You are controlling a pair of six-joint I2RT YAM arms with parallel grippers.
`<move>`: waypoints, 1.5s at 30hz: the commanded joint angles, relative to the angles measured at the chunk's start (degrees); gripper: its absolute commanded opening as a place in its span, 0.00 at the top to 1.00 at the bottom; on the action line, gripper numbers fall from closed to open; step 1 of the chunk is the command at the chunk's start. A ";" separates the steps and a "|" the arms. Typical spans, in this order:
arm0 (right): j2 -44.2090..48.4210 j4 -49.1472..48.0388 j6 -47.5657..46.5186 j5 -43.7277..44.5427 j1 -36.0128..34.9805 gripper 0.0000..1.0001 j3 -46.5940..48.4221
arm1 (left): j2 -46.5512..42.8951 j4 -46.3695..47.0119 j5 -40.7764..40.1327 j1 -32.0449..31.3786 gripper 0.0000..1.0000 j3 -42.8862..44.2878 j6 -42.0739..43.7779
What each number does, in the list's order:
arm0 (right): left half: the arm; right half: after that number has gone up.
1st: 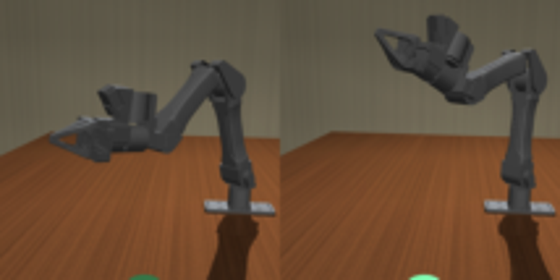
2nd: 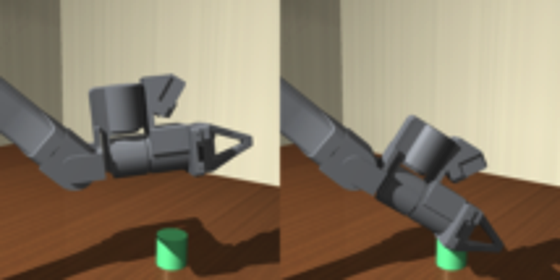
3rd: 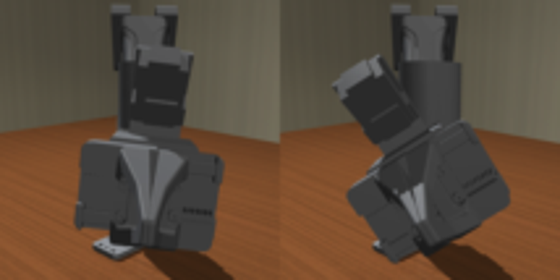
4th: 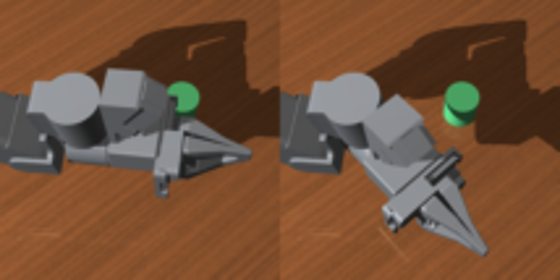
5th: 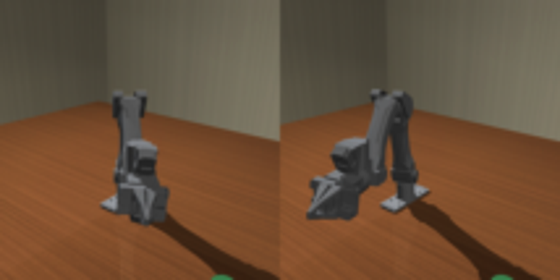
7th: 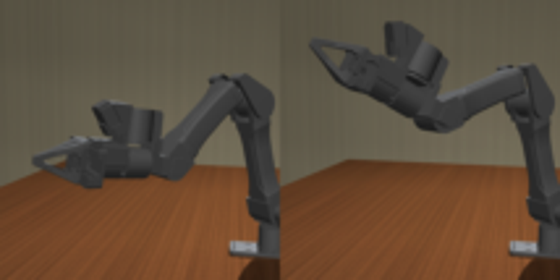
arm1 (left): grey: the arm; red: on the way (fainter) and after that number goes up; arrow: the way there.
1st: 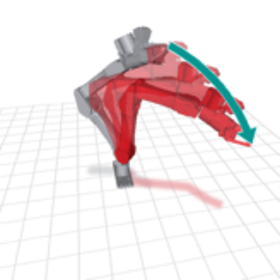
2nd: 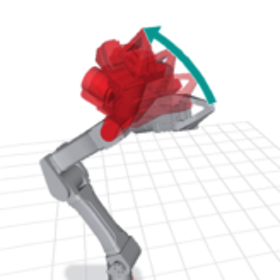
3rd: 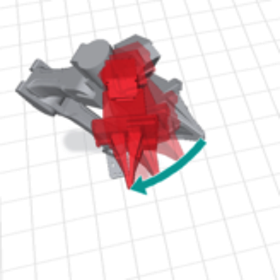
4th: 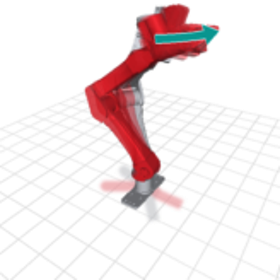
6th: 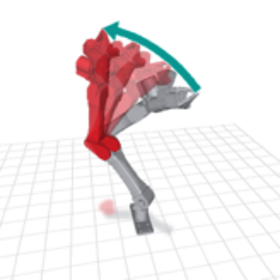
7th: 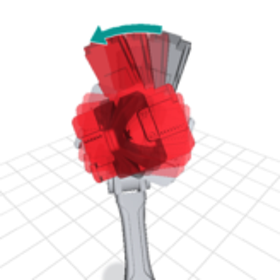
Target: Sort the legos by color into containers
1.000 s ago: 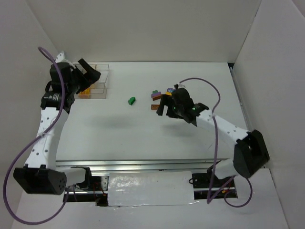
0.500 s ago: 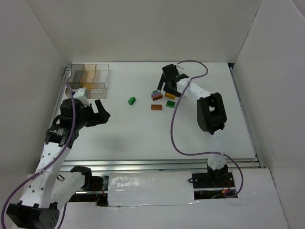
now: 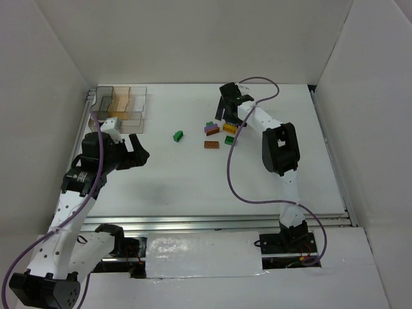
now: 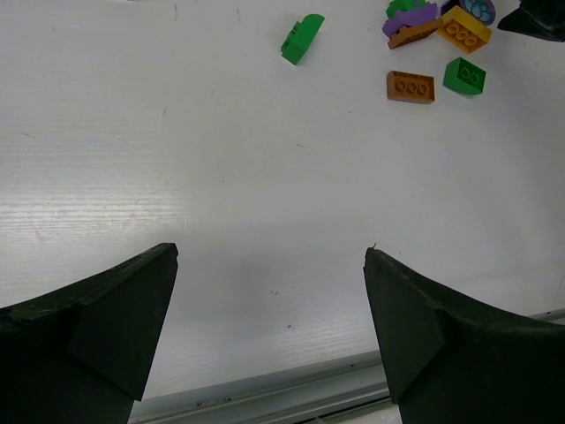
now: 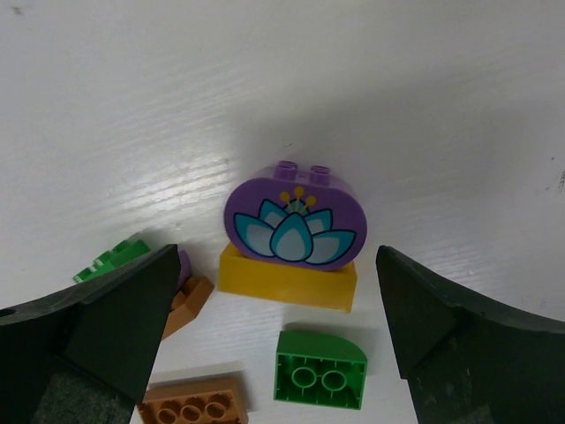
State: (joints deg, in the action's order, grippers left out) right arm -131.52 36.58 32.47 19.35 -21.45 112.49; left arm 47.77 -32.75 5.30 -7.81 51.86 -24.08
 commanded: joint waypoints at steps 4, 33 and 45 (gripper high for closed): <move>-6.63 6.13 -1.44 -4.05 1.50 0.02 7.30 | -0.48 1.90 1.82 -0.18 0.00 0.88 1.14; 53.00 -28.39 -31.85 -34.39 -15.34 0.67 -45.41 | 4.18 11.92 31.43 -0.45 0.00 3.77 -10.81; 60.16 -23.22 -40.47 -38.08 -31.35 0.68 -45.17 | -2.06 13.94 42.24 -0.89 0.03 3.26 -24.51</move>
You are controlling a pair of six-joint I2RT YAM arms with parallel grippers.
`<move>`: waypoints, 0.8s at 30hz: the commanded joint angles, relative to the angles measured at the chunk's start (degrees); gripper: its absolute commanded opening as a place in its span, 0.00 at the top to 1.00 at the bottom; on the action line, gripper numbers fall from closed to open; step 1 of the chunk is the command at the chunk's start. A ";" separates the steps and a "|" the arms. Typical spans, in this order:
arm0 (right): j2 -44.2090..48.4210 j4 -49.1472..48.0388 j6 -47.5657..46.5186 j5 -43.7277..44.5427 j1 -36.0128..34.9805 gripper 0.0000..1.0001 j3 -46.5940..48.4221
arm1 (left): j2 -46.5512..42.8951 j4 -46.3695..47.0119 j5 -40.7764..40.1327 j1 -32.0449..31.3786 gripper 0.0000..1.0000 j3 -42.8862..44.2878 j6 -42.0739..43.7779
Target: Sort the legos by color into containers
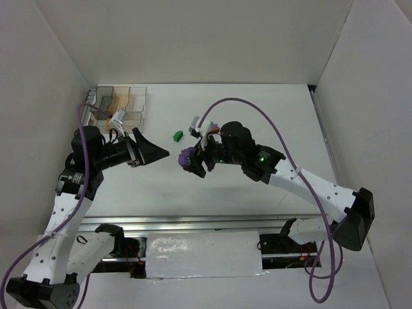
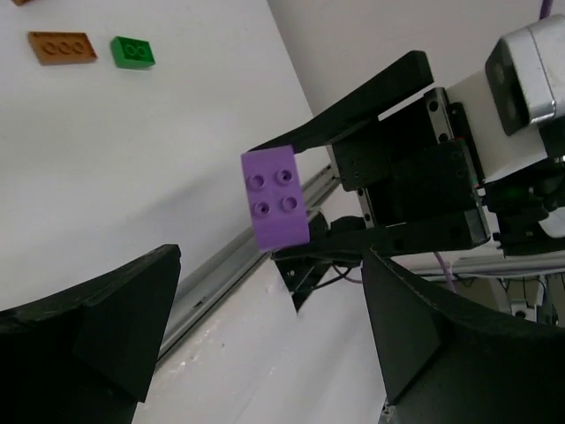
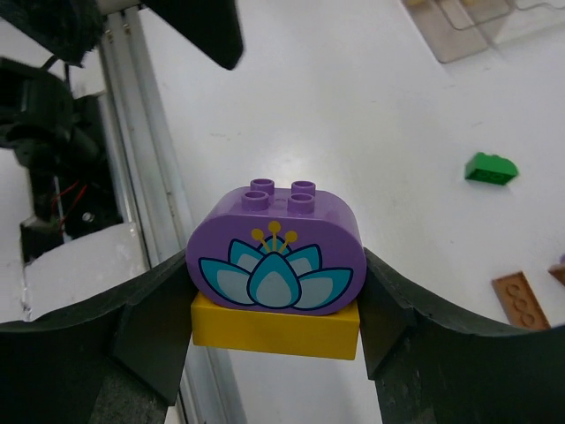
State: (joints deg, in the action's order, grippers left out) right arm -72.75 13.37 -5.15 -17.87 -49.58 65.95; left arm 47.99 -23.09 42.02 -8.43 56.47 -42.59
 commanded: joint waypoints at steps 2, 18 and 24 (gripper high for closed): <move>0.33 0.69 -3.20 0.89 -5.16 0.68 2.77 | -3.34 3.67 5.01 -0.28 0.05 -1.45 -6.19; -7.49 -1.50 -6.54 15.66 -15.54 0.67 10.95 | -3.16 -6.17 2.28 -1.94 0.23 -1.10 0.22; -8.98 -1.15 -7.33 16.10 -15.90 0.67 14.11 | -2.37 -6.70 2.98 -2.21 0.33 -2.33 1.63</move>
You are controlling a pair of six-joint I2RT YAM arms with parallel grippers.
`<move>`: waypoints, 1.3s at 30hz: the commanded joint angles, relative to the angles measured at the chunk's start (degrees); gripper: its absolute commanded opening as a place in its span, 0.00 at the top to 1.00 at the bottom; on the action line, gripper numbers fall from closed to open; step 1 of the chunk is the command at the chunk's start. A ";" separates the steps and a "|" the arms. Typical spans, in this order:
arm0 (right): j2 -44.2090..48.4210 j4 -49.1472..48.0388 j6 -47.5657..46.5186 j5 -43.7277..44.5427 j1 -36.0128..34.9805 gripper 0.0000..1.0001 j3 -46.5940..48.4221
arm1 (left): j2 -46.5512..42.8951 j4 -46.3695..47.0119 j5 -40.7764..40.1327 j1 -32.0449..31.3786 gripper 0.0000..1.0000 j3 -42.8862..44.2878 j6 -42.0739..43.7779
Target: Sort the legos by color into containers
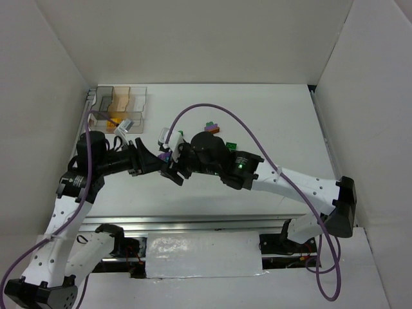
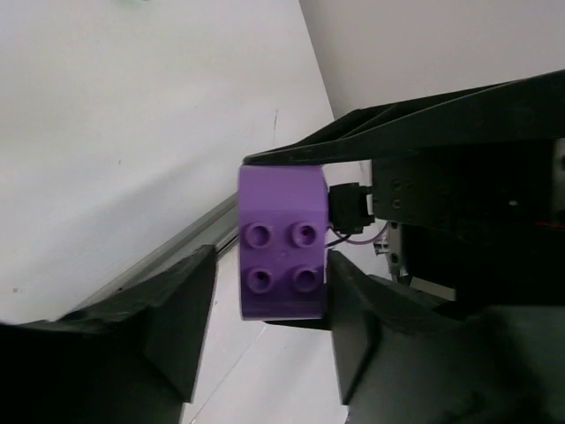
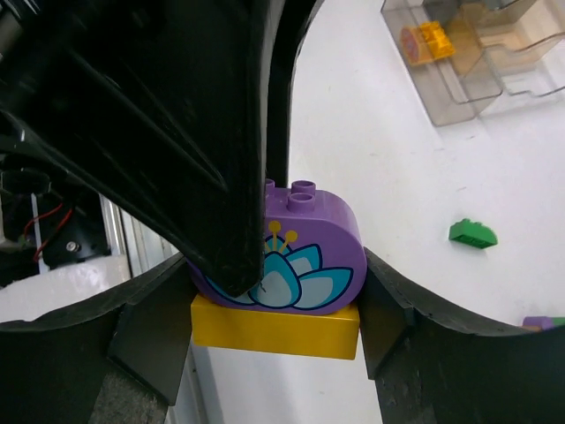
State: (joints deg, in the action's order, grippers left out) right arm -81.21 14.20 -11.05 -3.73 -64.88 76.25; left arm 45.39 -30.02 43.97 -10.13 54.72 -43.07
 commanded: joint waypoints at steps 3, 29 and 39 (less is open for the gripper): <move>-1.49 -0.84 -1.52 2.41 -0.60 0.67 5.04 | 0.67 -0.82 0.07 -0.68 0.62 0.03 2.99; 20.57 -34.49 40.56 -37.66 16.19 0.00 -22.30 | -4.25 27.20 16.05 -0.77 1.00 -2.51 -0.61; 15.12 -38.37 48.31 -38.64 16.10 0.16 -17.98 | -8.21 37.23 21.69 -0.77 1.00 -4.80 -5.53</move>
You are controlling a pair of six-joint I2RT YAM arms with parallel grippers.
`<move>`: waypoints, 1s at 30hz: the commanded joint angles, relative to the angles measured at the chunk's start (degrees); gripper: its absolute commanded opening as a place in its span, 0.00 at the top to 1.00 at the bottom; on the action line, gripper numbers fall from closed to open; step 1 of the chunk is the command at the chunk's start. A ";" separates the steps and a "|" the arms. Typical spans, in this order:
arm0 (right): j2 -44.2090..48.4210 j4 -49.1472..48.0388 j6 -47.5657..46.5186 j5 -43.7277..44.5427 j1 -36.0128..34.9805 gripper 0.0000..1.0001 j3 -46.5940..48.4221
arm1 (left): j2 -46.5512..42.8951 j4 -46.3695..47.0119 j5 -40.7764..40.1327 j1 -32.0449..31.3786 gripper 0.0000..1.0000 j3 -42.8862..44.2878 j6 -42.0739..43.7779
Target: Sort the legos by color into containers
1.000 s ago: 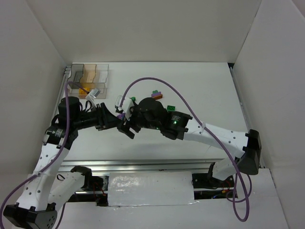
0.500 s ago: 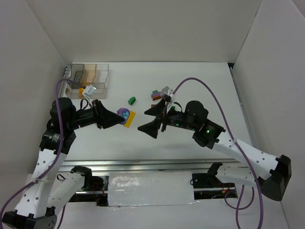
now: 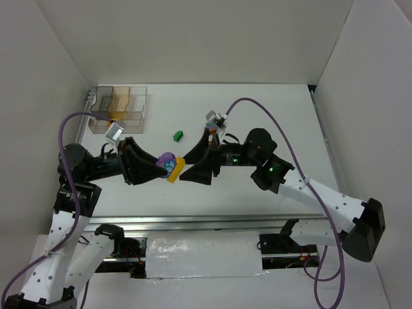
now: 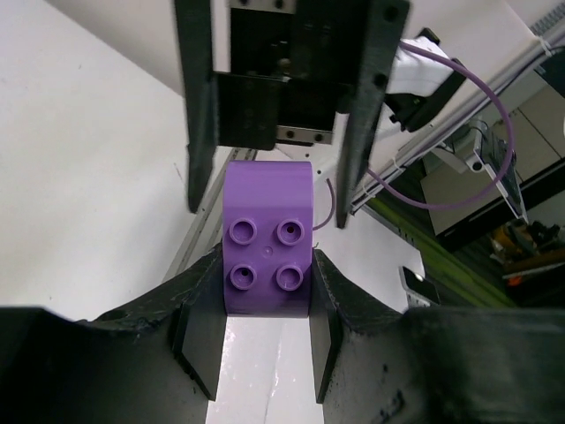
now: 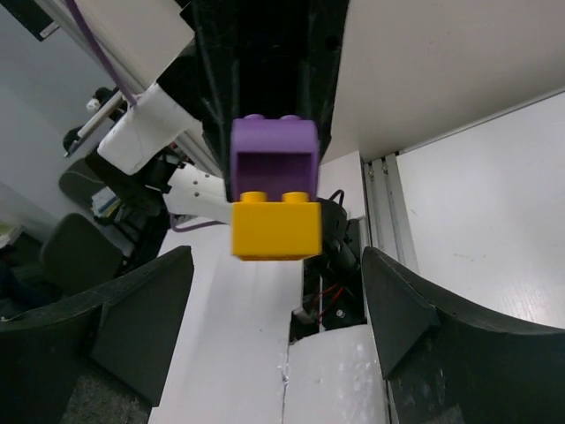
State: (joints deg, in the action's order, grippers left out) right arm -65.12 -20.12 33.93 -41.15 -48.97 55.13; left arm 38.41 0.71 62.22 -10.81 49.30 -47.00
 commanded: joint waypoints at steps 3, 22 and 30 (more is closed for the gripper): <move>-1.85 -6.06 4.20 -1.48 0.19 0.18 3.67 | -1.24 6.76 3.96 -0.09 1.00 0.36 -2.04; -5.36 -10.55 6.32 -4.03 -1.39 0.89 3.67 | 0.08 2.81 1.68 -0.09 1.00 0.71 0.33; -3.79 -10.20 2.19 -7.19 1.32 1.00 -0.02 | 3.15 -4.67 -2.36 -0.09 1.00 4.57 4.64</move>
State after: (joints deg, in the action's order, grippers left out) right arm -70.26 -27.03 39.07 -44.56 -48.88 56.77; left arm 39.75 -2.11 63.24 -10.92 50.87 -44.38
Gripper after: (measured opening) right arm 0.438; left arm 0.480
